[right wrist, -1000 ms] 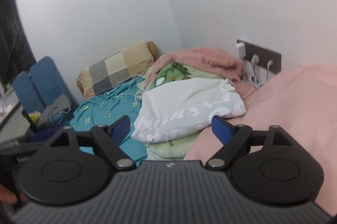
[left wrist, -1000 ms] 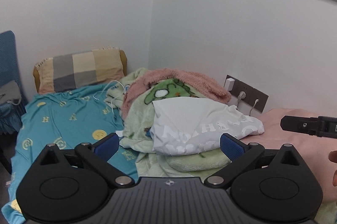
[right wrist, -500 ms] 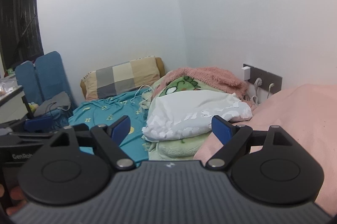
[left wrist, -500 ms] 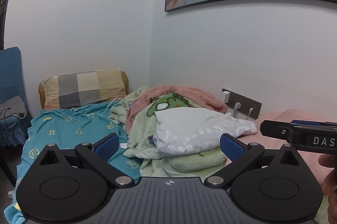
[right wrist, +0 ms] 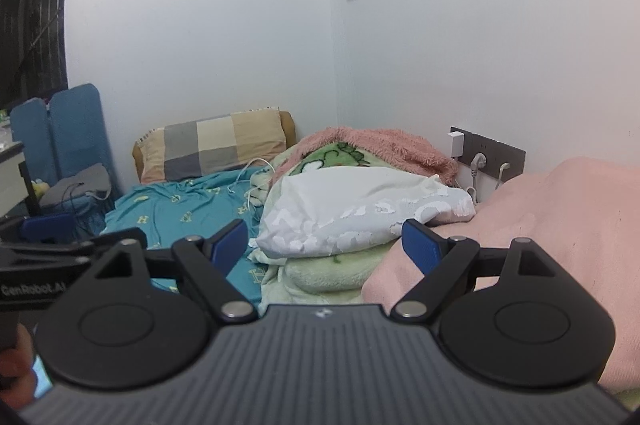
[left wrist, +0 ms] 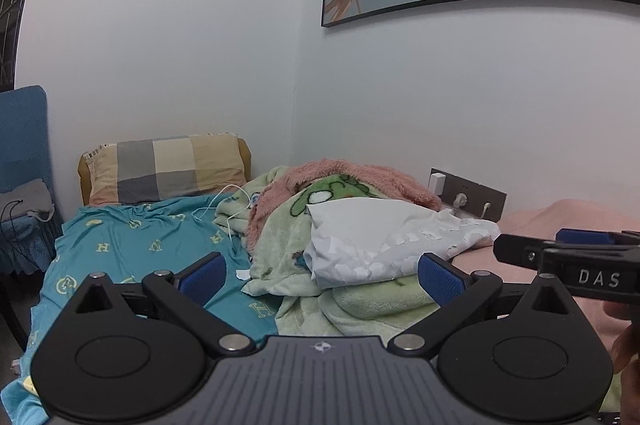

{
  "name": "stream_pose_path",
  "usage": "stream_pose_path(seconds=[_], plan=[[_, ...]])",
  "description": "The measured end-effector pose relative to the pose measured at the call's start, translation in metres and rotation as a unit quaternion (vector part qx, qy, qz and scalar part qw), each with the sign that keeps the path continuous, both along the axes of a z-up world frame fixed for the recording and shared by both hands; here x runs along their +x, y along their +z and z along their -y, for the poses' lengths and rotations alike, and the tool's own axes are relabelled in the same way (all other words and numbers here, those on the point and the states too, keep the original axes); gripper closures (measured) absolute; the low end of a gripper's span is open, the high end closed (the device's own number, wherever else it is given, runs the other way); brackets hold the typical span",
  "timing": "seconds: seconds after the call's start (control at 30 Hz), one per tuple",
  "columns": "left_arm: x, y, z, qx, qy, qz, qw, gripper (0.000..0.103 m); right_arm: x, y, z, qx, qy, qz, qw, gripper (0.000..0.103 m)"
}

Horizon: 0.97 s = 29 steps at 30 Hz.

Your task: Fold clothes

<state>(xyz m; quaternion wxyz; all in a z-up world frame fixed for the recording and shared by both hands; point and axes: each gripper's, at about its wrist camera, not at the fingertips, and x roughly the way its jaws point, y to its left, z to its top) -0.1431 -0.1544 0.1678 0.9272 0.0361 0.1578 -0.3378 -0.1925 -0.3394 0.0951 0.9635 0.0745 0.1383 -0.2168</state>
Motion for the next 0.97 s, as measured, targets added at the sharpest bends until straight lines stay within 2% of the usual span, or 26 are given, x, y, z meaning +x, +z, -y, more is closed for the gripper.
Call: stream_pose_path(seconds=[0.3, 0.97], plan=[[-0.006, -0.004, -0.003, 0.007, 0.002, 0.005, 1.0000, 0.000, 0.004, -0.005, -0.013, 0.001, 0.009, -0.004, 1.000, 0.017], [-0.005, -0.005, -0.006, 0.001, 0.005, 0.001, 1.0000, 0.000, -0.002, -0.005, -0.013, 0.001, 0.003, -0.004, 1.000, 0.017]])
